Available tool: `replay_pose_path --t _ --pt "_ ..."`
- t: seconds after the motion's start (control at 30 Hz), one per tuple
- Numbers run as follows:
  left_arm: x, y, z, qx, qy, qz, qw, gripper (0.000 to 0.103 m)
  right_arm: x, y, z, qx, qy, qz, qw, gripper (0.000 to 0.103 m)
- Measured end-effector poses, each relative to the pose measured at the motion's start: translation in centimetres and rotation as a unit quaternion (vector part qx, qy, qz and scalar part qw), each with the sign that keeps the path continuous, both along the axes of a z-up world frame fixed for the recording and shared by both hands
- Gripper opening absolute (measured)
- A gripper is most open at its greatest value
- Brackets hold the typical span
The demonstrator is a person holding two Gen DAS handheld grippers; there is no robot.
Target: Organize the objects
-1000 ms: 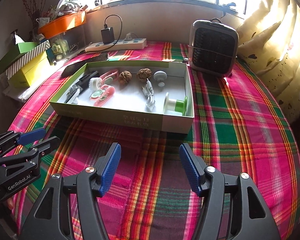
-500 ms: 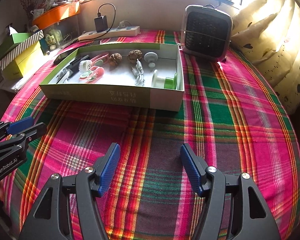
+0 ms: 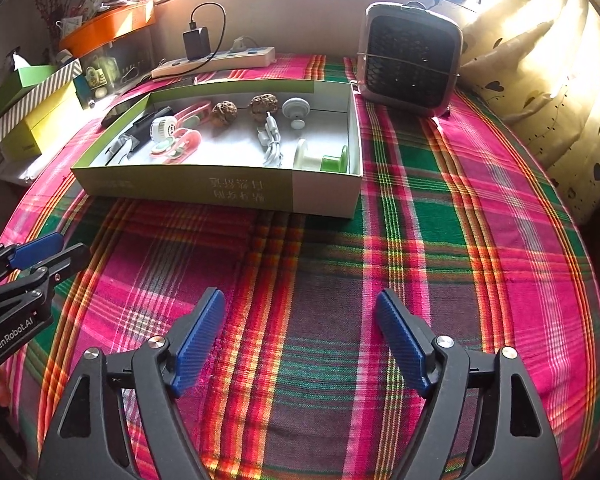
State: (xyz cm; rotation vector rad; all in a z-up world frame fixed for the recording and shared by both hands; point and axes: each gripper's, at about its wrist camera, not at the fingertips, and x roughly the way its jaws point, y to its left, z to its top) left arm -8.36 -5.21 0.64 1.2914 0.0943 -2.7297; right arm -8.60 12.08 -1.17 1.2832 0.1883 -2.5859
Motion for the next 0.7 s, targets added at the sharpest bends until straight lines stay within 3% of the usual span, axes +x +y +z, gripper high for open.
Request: replay_pose_path --t 0.7 --pt "0.04 -0.04 0.0 -0.001 0.0 0.0 1.0 0.045 -0.11 -0.09 0.0 0.0 -0.001 -0.001 1.0 0.08"
